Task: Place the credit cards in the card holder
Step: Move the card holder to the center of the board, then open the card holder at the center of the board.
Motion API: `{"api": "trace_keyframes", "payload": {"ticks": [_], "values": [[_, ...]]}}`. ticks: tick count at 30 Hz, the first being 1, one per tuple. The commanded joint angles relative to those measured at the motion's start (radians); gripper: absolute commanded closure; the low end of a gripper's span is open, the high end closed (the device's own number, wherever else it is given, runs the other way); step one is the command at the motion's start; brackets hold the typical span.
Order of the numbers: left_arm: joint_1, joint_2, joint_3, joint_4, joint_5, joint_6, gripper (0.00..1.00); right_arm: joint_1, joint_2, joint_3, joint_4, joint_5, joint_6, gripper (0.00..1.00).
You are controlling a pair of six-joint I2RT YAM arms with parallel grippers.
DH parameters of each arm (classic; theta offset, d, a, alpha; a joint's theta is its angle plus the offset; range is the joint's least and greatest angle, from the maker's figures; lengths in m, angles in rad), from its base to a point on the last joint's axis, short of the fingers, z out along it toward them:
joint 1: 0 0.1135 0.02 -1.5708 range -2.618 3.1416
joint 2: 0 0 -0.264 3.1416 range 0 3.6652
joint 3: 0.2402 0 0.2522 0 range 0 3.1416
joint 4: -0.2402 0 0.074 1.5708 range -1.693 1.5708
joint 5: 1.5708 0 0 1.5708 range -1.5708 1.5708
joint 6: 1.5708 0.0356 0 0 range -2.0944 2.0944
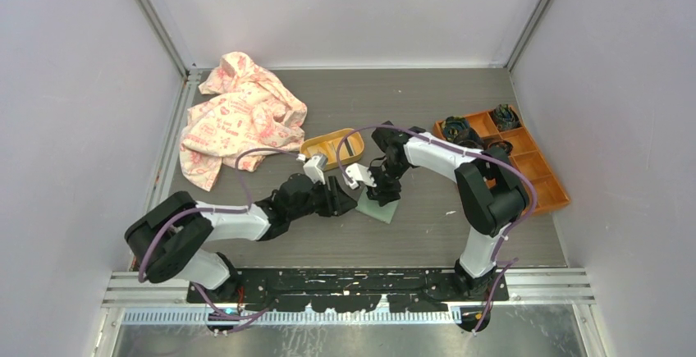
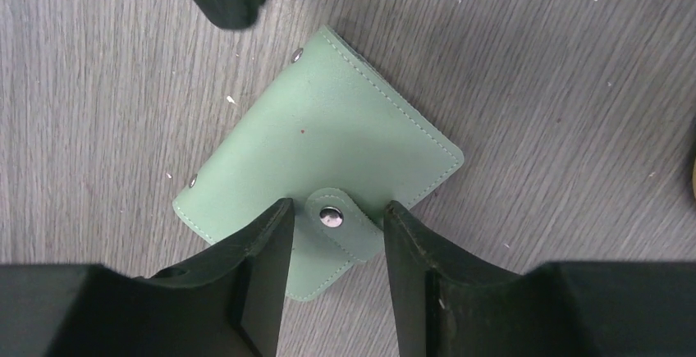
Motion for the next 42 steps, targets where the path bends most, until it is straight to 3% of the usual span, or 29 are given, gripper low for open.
{"api": "trace_keyframes", "payload": {"ticks": [1, 13, 21, 23, 26, 36, 41, 42], "values": [[-0.004, 0.071, 0.054, 0.093, -0.011, 0.029, 0.55, -0.003, 0.007, 0.004, -0.023, 0.008, -0.04, 0.53], [-0.003, 0.262, 0.151, 0.072, -0.011, 0.093, 0.54, -0.004, -0.024, -0.017, -0.064, -0.062, -0.118, 0.81], [-0.003, 0.335, 0.183, 0.038, 0.02, 0.093, 0.65, -0.025, -0.055, -0.003, -0.113, -0.197, -0.144, 0.98], [-0.002, 0.347, 0.185, 0.032, 0.031, 0.095, 0.75, -0.039, -0.059, 0.001, -0.128, -0.226, -0.158, 0.99], [0.01, 0.349, 0.174, 0.041, 0.048, 0.093, 0.99, -0.073, -0.068, 0.006, -0.165, -0.276, -0.202, 0.99], [0.046, 0.281, 0.105, 0.056, 0.029, 0.117, 1.0, -0.189, -0.085, 0.037, -0.354, -0.373, -0.389, 0.99], [0.047, 0.271, 0.132, 0.045, 0.102, 0.153, 1.0, -0.189, -0.057, 0.046, -0.44, -0.39, -0.504, 0.99], [0.047, 0.271, 0.141, 0.035, 0.118, 0.161, 1.0, -0.186, -0.054, 0.05, -0.447, -0.395, -0.505, 0.95]]}}
